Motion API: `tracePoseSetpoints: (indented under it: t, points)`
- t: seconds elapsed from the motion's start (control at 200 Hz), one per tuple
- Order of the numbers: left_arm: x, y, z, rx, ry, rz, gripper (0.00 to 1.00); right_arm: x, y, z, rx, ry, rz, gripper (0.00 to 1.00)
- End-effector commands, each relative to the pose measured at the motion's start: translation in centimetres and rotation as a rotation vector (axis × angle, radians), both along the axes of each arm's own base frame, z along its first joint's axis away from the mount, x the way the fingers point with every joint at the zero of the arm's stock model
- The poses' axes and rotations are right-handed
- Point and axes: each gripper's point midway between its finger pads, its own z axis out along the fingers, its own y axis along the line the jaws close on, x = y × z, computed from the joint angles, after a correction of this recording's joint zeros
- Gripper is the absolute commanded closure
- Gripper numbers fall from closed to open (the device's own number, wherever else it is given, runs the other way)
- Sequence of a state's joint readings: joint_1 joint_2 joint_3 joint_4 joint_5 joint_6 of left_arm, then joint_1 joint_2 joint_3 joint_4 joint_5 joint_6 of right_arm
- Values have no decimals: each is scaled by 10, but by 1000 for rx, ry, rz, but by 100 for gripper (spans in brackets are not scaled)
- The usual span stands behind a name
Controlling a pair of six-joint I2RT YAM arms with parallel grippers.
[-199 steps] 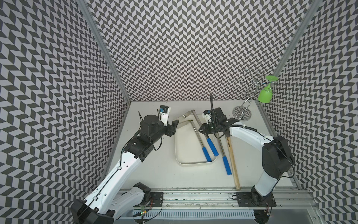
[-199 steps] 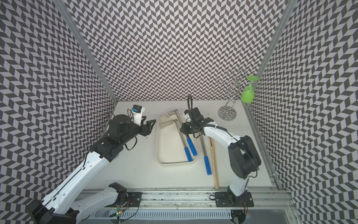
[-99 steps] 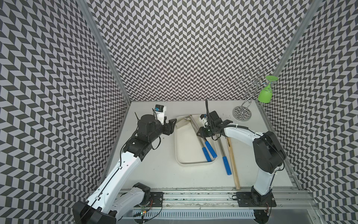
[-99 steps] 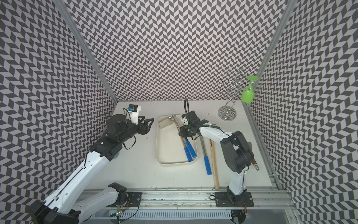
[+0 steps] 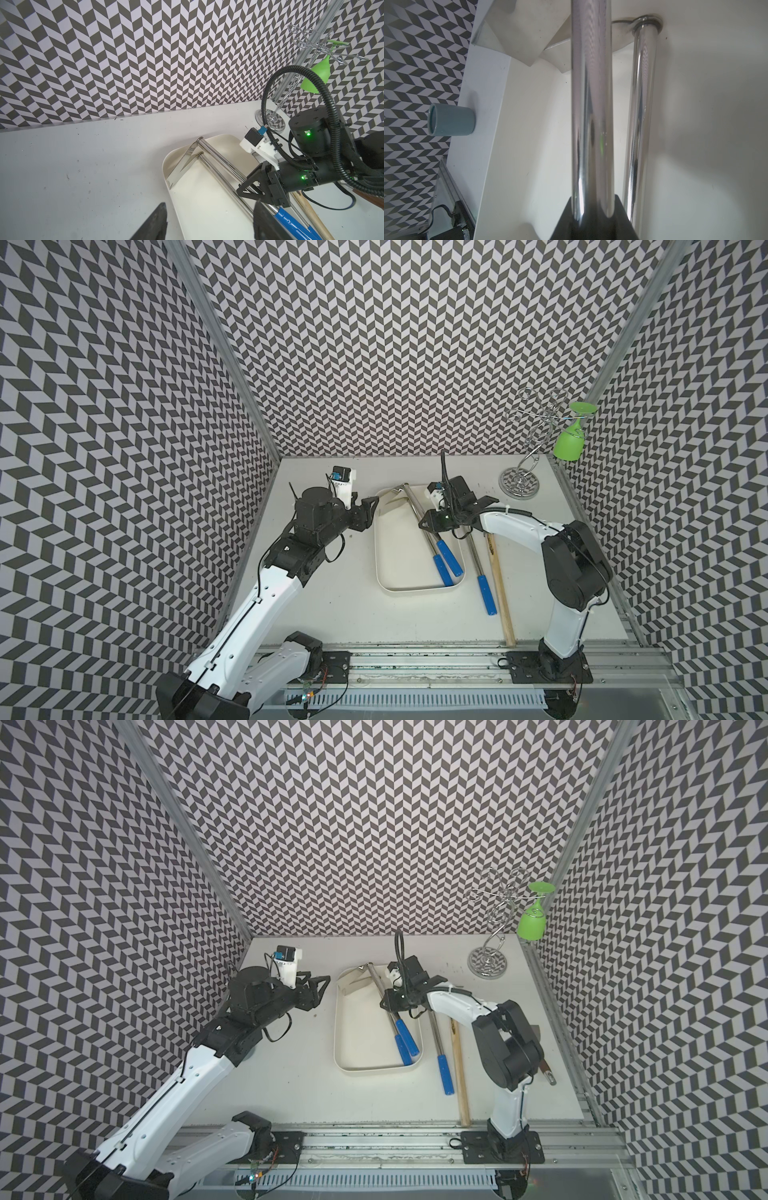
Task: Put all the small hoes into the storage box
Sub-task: Place the hoe in the storage box.
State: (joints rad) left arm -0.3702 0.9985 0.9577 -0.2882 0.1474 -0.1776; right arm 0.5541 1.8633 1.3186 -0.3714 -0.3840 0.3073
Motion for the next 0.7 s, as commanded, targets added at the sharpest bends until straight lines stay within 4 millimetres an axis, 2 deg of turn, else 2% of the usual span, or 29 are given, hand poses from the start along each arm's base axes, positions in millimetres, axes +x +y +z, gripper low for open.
tracePoseSetpoints:
  t: [0.0,0.185,0.471,0.696]
  points:
    - [-1,0,6,-21,-21,-5,34,24,18,38,92,-129,-2,100]
    - [0,1,7,-17,-22,-2,34,28,18,37,95,-130,-11,100]
    - [0,-1,4,-23,-15,-12,35,27,23,70,181,-193,-2,100]
    - [0,-3,2,-23,-10,-20,35,31,16,52,129,-170,-38,100]
